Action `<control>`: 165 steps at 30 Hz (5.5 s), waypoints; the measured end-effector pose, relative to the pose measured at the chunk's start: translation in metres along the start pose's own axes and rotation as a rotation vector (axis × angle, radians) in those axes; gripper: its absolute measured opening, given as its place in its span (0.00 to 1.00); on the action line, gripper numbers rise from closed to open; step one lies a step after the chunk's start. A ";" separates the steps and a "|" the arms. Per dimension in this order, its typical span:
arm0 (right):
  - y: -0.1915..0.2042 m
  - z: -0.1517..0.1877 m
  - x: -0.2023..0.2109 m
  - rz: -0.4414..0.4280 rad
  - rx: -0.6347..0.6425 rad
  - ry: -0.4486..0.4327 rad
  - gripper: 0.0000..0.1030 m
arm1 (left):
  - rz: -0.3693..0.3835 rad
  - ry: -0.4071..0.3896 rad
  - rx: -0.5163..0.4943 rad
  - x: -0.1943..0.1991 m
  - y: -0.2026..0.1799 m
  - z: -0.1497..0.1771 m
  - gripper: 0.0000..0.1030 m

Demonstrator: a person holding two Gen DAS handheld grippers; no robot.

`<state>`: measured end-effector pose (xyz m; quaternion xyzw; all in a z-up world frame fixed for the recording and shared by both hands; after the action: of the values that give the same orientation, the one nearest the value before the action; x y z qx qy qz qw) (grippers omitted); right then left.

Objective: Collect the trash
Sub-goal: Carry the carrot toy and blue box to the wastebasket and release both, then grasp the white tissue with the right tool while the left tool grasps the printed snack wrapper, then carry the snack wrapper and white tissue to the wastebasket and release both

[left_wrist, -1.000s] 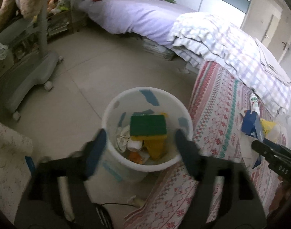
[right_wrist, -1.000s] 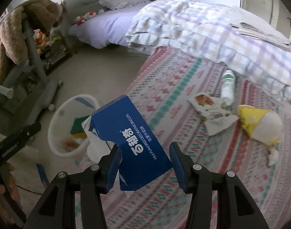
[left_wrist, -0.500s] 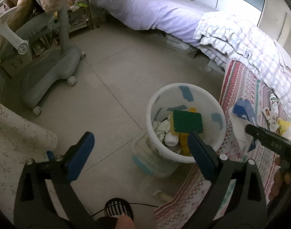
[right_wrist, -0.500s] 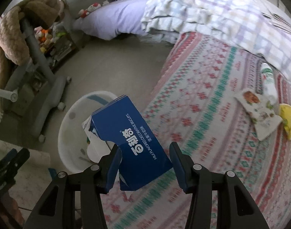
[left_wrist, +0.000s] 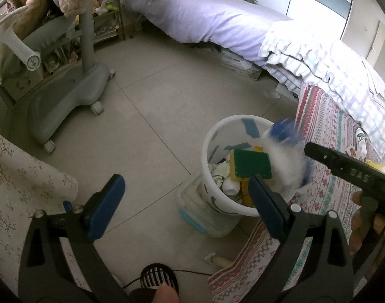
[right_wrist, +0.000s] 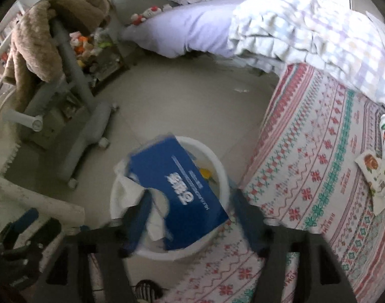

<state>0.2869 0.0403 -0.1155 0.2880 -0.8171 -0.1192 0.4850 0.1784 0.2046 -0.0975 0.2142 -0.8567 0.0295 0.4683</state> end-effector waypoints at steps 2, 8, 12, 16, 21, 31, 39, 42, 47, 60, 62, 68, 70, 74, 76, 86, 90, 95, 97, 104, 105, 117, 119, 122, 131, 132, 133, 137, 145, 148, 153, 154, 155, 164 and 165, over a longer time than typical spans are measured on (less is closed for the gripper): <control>0.004 -0.002 0.004 0.001 0.024 -0.017 0.77 | 0.003 0.001 0.001 0.000 0.000 0.000 0.95; 0.001 0.003 0.015 0.025 0.058 -0.008 0.77 | 0.011 -0.001 -0.001 0.004 -0.002 0.001 0.95; -0.010 0.006 0.029 0.047 0.058 -0.012 0.77 | 0.023 -0.003 -0.008 0.007 -0.009 0.002 0.95; -0.022 0.012 0.047 0.069 0.057 -0.015 0.77 | 0.030 -0.008 -0.020 0.010 -0.017 0.002 0.95; -0.042 0.024 0.073 0.108 0.062 -0.009 0.77 | 0.050 -0.004 -0.029 0.014 -0.029 0.003 0.95; -0.106 0.048 0.143 0.224 0.045 -0.015 0.77 | 0.091 0.021 -0.046 0.021 -0.062 0.008 0.95; -0.165 0.060 0.199 0.293 -0.032 -0.081 0.77 | 0.117 0.026 -0.115 0.028 -0.105 0.016 0.95; -0.189 0.064 0.215 0.306 -0.071 -0.098 0.77 | 0.121 0.024 -0.144 0.030 -0.124 0.018 0.95; -0.233 0.078 0.242 0.355 -0.140 -0.125 0.77 | 0.146 0.025 -0.189 0.034 -0.162 0.022 0.95; -0.309 0.102 0.264 0.385 -0.306 -0.121 0.77 | 0.210 0.034 -0.251 0.040 -0.259 0.034 0.95; -0.319 0.106 0.264 0.384 -0.336 -0.117 0.77 | 0.219 0.036 -0.253 0.039 -0.271 0.036 0.95; -0.345 0.113 0.255 0.362 -0.404 -0.100 0.77 | 0.256 0.011 -0.296 0.040 -0.315 0.041 0.95; -0.349 0.114 0.252 0.356 -0.419 -0.102 0.76 | 0.269 -0.001 -0.304 0.040 -0.327 0.041 0.95; -0.353 0.113 0.246 0.344 -0.441 -0.104 0.71 | 0.304 -0.011 -0.301 0.038 -0.352 0.043 0.95; -0.355 0.111 0.241 0.345 -0.438 -0.096 0.64 | 0.323 -0.008 -0.289 0.037 -0.361 0.044 0.95; -0.358 0.108 0.227 0.394 -0.393 -0.061 0.36 | 0.421 -0.005 -0.278 0.032 -0.400 0.050 0.77; -0.355 0.108 0.221 0.398 -0.371 -0.043 0.27 | 0.382 -0.050 -0.308 0.033 -0.406 0.051 0.65; -0.353 0.107 0.216 0.386 -0.371 -0.037 0.25 | 0.313 -0.101 -0.356 0.030 -0.405 0.050 0.27; -0.352 0.114 0.224 0.383 -0.376 -0.041 0.25 | 0.295 -0.113 -0.382 0.029 -0.405 0.050 0.15; -0.344 0.116 0.244 0.377 -0.374 -0.062 0.25 | 0.356 -0.065 -0.380 0.035 -0.398 0.054 0.02; -0.343 0.116 0.247 0.376 -0.373 -0.067 0.25 | 0.365 -0.062 -0.382 0.038 -0.397 0.055 0.02; -0.321 0.113 0.278 0.359 -0.370 -0.123 0.25 | 0.404 -0.064 -0.384 0.068 -0.370 0.055 0.01; -0.317 0.112 0.282 0.354 -0.369 -0.133 0.25 | 0.408 -0.063 -0.377 0.072 -0.361 0.053 0.01; -0.310 0.110 0.286 0.348 -0.364 -0.143 0.25 | 0.408 -0.074 -0.376 0.078 -0.349 0.051 0.01; -0.284 0.103 0.287 0.319 -0.339 -0.162 0.25 | 0.389 -0.103 -0.366 0.088 -0.305 0.043 0.01; -0.281 0.102 0.286 0.317 -0.334 -0.163 0.25 | 0.385 -0.105 -0.364 0.088 -0.300 0.042 0.01; -0.277 0.100 0.284 0.313 -0.327 -0.162 0.25 | 0.379 -0.107 -0.362 0.089 -0.295 0.041 0.01; -0.262 0.095 0.275 0.299 -0.303 -0.154 0.25 | 0.362 -0.108 -0.347 0.088 -0.273 0.038 0.01; -0.228 0.081 0.244 0.264 -0.249 -0.130 0.25 | 0.317 -0.115 -0.317 0.079 -0.229 0.029 0.01; -0.213 0.075 0.229 0.250 -0.228 -0.118 0.25 | 0.298 -0.112 -0.302 0.072 -0.214 0.026 0.01; -0.188 0.064 0.203 0.234 -0.182 -0.100 0.25 | 0.268 -0.106 -0.277 0.062 -0.188 0.021 0.01; -0.183 0.062 0.198 0.231 -0.173 -0.097 0.25 | 0.263 -0.106 -0.272 0.060 -0.183 0.021 0.01; -0.176 0.060 0.192 0.225 -0.163 -0.092 0.25 | 0.256 -0.105 -0.267 0.058 -0.177 0.020 0.01; -0.131 0.051 0.150 0.184 -0.084 -0.052 0.25 | 0.220 -0.097 -0.213 0.045 -0.132 0.011 0.01; -0.128 0.050 0.146 0.180 -0.077 -0.047 0.25 | 0.215 -0.095 -0.210 0.044 -0.128 0.010 0.01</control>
<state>0.2358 -0.1527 -0.0955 0.1918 -0.8455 -0.1131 0.4852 0.2004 0.0713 -0.0869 0.0721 -0.8942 -0.0203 0.4414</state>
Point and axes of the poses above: each gripper's, at about its wrist camera, not at the fingertips, and x roughly against the way its jaws point, y to its left, z to its underside, the point moved 8 cm from there along -x, roughly the way its jaws point, and after that the axes turned 14 degrees about -z, right-handed, at the moved point
